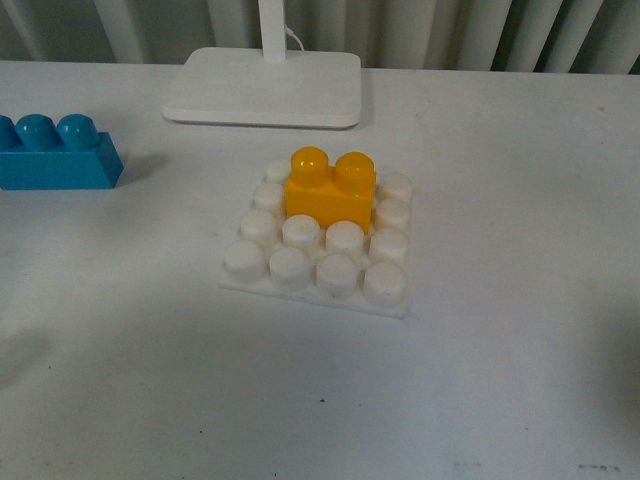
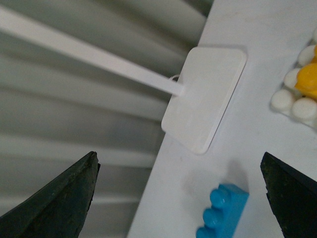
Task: Insert yellow block into base center
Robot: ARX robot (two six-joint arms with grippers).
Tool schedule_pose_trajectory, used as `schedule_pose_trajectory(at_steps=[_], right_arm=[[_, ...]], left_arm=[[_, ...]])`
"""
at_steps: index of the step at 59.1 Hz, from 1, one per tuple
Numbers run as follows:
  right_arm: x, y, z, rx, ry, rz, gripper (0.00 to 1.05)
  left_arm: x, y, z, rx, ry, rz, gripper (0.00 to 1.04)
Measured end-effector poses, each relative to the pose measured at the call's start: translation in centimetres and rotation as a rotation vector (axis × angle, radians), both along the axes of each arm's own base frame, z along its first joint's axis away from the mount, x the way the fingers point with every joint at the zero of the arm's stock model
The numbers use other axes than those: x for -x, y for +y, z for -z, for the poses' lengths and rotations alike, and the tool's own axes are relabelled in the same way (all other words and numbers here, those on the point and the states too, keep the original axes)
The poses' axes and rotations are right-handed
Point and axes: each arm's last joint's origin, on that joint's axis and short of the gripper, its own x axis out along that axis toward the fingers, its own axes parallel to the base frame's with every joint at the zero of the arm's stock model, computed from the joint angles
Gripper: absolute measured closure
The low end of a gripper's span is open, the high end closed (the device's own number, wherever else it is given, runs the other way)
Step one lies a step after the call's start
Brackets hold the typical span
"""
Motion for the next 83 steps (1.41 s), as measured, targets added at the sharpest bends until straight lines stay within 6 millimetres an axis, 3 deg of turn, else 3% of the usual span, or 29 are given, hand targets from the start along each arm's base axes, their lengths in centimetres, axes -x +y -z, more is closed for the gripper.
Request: schedule_pose_trajectory(at_steps=[11, 27, 32, 38, 55, 83], right_arm=[[0.0, 0.0, 0.0, 0.000, 0.000, 0.000, 0.09], [0.0, 0.0, 0.0, 0.000, 0.000, 0.000, 0.09], [0.0, 0.0, 0.0, 0.000, 0.000, 0.000, 0.09], [0.0, 0.0, 0.0, 0.000, 0.000, 0.000, 0.09], [0.0, 0.0, 0.0, 0.000, 0.000, 0.000, 0.09], [0.0, 0.0, 0.0, 0.000, 0.000, 0.000, 0.09]], left_arm=[[5.1, 3.6, 2.5, 0.262, -0.044, -0.214, 0.06], [5.7, 3.9, 2.9, 0.402, -0.036, -0.275, 0.08], [6.1, 4.4, 3.7, 0.691, -0.121, -0.426, 0.24], [6.9, 5.0, 5.3, 0.974, -0.088, -0.480, 0.44], [8.6, 6.6, 8.6, 1.126, -0.031, -0.472, 1.01], [10.3, 7.1, 11.1, 1.143, -0.044, -0.493, 1.01]])
